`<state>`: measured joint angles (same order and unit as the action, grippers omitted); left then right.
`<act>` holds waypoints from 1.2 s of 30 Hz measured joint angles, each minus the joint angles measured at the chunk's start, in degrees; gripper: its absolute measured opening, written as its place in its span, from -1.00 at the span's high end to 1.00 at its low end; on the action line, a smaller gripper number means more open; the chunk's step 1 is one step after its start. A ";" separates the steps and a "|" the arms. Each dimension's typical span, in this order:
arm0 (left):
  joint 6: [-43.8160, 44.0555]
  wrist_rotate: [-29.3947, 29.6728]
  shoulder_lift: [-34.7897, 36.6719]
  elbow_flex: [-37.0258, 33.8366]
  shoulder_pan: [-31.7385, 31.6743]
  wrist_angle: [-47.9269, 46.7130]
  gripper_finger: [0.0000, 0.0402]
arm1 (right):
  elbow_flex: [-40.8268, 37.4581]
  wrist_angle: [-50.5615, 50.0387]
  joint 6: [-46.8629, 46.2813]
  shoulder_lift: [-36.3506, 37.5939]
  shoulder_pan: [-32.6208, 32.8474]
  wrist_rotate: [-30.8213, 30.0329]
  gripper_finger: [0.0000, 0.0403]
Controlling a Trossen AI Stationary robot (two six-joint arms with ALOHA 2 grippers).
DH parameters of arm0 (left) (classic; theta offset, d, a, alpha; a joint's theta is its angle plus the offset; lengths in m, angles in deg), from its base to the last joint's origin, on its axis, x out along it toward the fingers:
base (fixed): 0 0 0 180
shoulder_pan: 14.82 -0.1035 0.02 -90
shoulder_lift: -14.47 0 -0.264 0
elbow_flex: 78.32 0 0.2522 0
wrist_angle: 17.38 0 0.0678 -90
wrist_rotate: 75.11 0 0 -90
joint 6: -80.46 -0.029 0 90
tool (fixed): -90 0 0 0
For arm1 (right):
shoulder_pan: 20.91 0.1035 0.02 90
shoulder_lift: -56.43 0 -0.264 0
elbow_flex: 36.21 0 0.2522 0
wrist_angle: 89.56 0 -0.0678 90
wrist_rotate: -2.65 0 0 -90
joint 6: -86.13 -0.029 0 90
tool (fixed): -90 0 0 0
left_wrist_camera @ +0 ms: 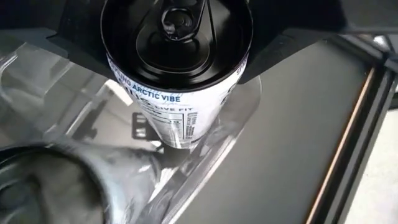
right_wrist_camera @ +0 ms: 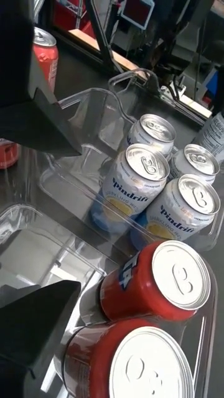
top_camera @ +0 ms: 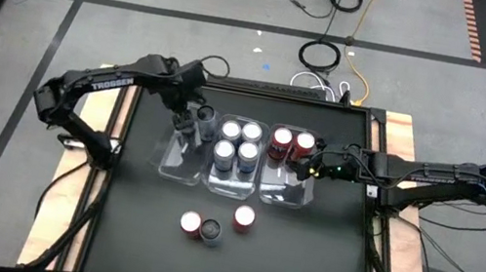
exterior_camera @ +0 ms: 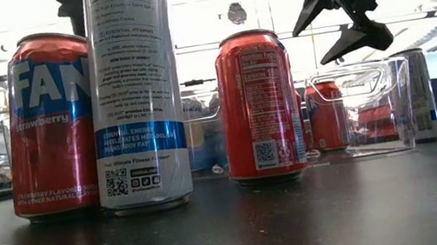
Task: Sort soda cans
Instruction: Put the bottom left white-blue soda can into the left transparent bin
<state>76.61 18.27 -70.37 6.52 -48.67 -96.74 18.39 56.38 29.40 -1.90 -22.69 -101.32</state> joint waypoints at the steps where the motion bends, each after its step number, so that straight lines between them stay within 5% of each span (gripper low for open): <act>1: 0.13 0.77 -0.11 -0.06 0.00 -0.23 -0.39 | 0.00 0.00 -0.27 0.00 0.00 -0.02 -0.67; 36: 1.81 -0.03 -1.72 -0.05 0.11 2.38 -0.52 | 0.00 2.23 -1.14 0.00 0.00 -0.74 -0.67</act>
<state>78.42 18.24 -72.09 6.47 -48.56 -94.36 18.39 58.61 28.26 -1.90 -22.69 -102.06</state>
